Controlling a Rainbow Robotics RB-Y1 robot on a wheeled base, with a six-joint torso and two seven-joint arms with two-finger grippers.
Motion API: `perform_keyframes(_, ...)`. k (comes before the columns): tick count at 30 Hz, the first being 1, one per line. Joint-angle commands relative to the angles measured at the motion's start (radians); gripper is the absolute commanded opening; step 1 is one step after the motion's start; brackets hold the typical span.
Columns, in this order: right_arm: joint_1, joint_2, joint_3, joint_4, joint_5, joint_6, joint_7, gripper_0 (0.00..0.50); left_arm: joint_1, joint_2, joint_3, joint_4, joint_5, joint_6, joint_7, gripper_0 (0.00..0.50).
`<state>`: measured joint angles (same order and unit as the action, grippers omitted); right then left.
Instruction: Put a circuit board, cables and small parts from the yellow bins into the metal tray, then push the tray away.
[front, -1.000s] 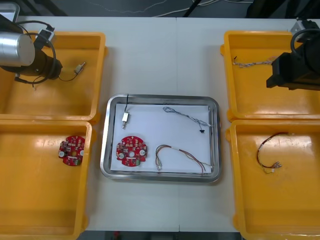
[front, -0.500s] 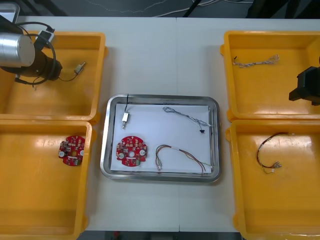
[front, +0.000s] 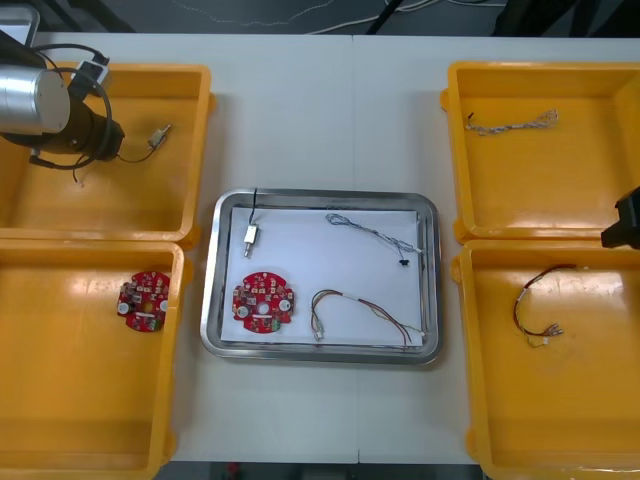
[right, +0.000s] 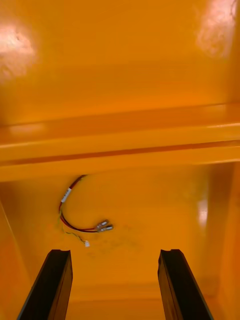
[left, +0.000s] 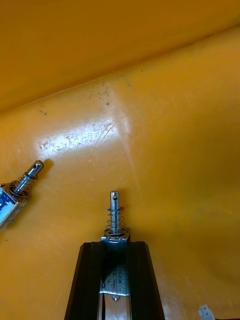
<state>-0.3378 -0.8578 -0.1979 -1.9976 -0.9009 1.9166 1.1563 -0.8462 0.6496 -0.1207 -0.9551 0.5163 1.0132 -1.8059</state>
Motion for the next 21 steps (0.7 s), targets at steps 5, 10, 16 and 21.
perform_keyframes(5,0.102,-0.01,-0.066,-0.058,0.04,-0.03,0.04,0.5,-0.027,0.008,-0.002,-0.048,0.022,0.047,-0.133,0.0)
perform_keyframes(10,0.105,0.029,-0.066,-0.061,0.074,-0.034,0.052,0.5,-0.028,0.025,0.02,-0.116,0.03,0.143,-0.115,0.0)
perform_keyframes(16,0.105,0.074,-0.066,-0.061,0.097,-0.057,0.079,0.5,-0.027,0.041,0.052,-0.202,0.044,0.271,-0.09,0.0)
perform_keyframes(21,0.109,0.097,-0.064,-0.061,0.097,-0.091,0.094,0.5,-0.027,0.045,0.081,-0.271,0.06,0.381,-0.062,0.0)
